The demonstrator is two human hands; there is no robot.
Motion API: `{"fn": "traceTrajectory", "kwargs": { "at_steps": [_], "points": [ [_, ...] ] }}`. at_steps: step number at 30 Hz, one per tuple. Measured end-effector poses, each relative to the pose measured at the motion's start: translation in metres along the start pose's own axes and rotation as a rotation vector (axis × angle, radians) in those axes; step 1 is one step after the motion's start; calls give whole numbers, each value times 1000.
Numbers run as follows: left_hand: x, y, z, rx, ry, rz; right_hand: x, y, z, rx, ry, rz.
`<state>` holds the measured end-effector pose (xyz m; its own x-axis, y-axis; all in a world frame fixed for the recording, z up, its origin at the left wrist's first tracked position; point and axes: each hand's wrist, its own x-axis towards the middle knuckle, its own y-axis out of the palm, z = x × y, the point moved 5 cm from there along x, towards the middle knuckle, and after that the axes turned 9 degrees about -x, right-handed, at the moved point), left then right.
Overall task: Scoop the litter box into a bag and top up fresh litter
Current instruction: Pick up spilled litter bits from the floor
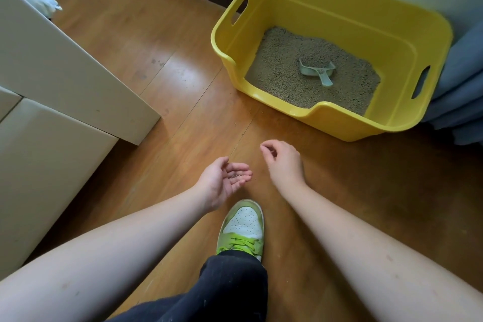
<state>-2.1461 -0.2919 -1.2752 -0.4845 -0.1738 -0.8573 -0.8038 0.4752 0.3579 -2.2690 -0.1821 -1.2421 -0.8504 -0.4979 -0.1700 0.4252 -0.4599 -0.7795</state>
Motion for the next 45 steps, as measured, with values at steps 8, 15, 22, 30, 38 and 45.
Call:
{"fn": "traceTrajectory", "kwargs": {
  "at_steps": [8, 15, 22, 30, 38, 45],
  "points": [
    [1, 6, -53, -81, 75, 62, 62, 23, -5, -434, -40, 190],
    [4, 9, -76, -131, 80, 93, 100, 45, -10, -478, 107, 185],
    [6, -13, -77, -142, 67, 47, 94, 58, -12, -627, -10, 72],
    [5, -17, -78, -136, 61, 39, 93, 51, -8, -727, -139, 34],
    [4, -20, -71, -148, 54, 45, 84, 41, -4, -675, -246, -67],
    [5, -26, -73, -160, 61, 37, 94, 45, -12, -523, -40, -79]
  ]
}}
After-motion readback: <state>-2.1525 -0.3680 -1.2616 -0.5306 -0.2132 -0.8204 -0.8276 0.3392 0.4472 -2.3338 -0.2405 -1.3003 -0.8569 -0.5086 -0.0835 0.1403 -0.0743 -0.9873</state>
